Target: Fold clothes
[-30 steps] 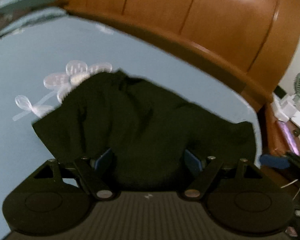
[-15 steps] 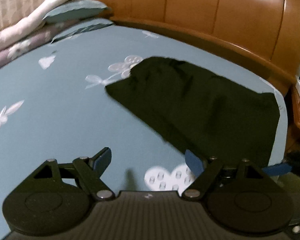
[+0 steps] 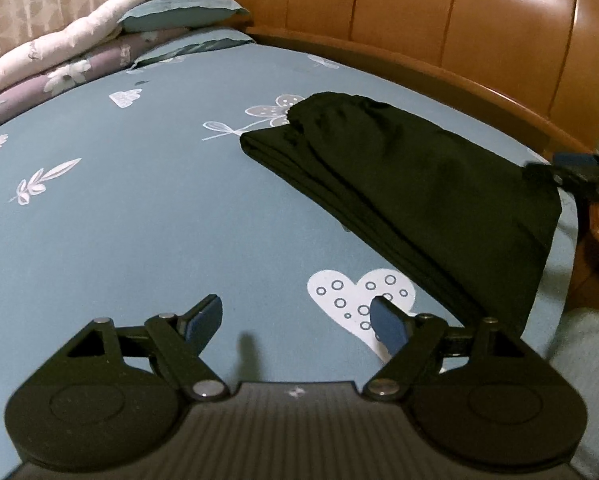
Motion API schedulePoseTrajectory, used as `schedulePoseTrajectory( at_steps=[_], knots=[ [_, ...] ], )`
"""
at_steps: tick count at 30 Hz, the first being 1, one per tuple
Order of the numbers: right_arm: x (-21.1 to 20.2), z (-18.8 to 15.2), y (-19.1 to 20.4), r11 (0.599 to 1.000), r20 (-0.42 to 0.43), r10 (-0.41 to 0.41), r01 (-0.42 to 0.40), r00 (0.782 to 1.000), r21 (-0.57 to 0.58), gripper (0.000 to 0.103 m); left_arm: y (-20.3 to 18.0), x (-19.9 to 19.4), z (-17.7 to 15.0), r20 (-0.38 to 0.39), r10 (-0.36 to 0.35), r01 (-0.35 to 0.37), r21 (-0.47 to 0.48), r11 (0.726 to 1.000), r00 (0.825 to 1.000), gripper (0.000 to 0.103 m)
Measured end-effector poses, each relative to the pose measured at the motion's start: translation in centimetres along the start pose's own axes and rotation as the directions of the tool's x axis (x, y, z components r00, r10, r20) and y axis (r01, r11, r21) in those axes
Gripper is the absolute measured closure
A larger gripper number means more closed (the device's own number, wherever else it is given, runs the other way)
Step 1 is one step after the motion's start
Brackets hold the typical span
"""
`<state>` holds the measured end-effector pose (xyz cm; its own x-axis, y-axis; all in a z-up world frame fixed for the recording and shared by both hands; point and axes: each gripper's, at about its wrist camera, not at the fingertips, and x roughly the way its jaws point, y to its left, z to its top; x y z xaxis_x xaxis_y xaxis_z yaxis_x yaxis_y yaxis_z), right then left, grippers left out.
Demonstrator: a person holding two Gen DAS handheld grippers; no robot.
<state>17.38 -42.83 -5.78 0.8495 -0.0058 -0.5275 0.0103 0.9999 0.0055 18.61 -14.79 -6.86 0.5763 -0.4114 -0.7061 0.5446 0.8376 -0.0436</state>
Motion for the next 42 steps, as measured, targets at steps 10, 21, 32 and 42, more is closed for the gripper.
schedulePoseTrajectory(
  at_steps=[10, 21, 32, 42],
  knots=[
    [4.4, -0.5, -2.9, 0.988, -0.155, 0.040, -0.016, 0.987, 0.153, 0.000, -0.8, -1.6, -0.5, 0.060, 0.041, -0.040, -0.026, 0.999, 0.997, 0.014],
    [0.6, 1.5, 1.8, 0.987, -0.080, 0.150, -0.145, 0.986, 0.065, 0.000, -1.3, -4.5, -0.5, 0.138, 0.086, -0.084, -0.019, 0.996, 0.987, 0.010],
    [4.0, 3.9, 9.6, 0.950, -0.034, 0.313, -0.313, 0.949, -0.015, 0.000, 2.0, -8.3, -3.0, 0.215, 0.162, -0.150, -0.071, 0.986, 0.963, 0.001],
    [9.2, 3.2, 15.0, 0.924, -0.153, 0.363, -0.376, 0.919, -0.063, 0.000, 6.6, -8.8, -5.0, 0.201, 0.202, -0.165, -0.188, 0.968, 0.958, 0.001]
  ],
)
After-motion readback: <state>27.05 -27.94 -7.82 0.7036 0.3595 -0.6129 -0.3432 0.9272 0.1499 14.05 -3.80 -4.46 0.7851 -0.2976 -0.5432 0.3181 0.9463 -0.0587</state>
